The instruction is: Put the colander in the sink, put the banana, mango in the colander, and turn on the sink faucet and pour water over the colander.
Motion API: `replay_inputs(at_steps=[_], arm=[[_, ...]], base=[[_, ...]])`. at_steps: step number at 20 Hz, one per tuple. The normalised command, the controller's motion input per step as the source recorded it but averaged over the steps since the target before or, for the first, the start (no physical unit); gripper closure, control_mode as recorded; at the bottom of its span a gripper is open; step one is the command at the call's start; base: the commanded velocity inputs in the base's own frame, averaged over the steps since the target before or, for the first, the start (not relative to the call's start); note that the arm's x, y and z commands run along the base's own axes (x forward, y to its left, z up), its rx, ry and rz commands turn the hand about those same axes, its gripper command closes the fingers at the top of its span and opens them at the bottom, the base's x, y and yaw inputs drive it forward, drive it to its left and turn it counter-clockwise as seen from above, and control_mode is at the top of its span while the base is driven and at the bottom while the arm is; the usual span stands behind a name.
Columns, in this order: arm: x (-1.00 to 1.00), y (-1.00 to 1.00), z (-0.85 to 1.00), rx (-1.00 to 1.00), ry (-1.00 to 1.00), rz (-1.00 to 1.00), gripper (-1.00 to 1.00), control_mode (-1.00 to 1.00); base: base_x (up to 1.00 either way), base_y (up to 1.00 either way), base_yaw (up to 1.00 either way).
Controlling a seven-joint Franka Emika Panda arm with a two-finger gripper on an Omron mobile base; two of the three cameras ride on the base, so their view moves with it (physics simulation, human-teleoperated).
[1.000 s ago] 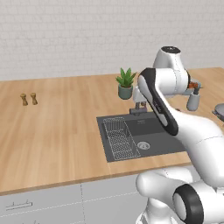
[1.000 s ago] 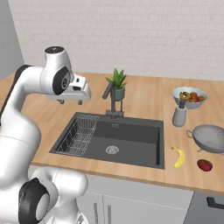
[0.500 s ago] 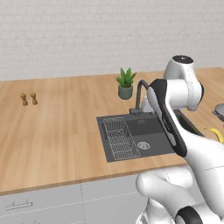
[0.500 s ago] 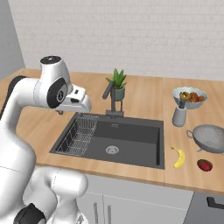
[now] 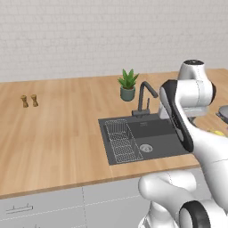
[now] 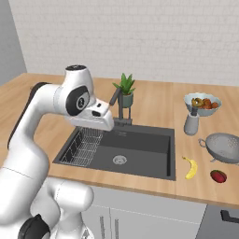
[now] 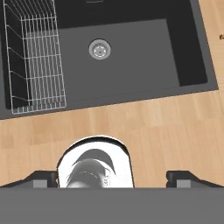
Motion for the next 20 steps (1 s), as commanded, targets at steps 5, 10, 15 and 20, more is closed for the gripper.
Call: replay_inputs(at_steps=[5,10,15,20], arm=[[0.0,-0.67,-0.25,-0.02,0.18,-0.08,-1.0,-1.0],[0.03,-0.74,-0.3,-0.03,0.19,-0.14,-1.0,-1.0],[0.0,-0.87,-0.34,0.0,0.08,-0.1,-1.0,-1.0],[0.0,-0.76,-0.28,0.0,0.1,-0.11,-1.0,-1.0]], base=[[0.0,0.0,0.0],[0.0,0.0,0.0],[0.0,0.0,0.0],[0.0,0.0,0.0]])
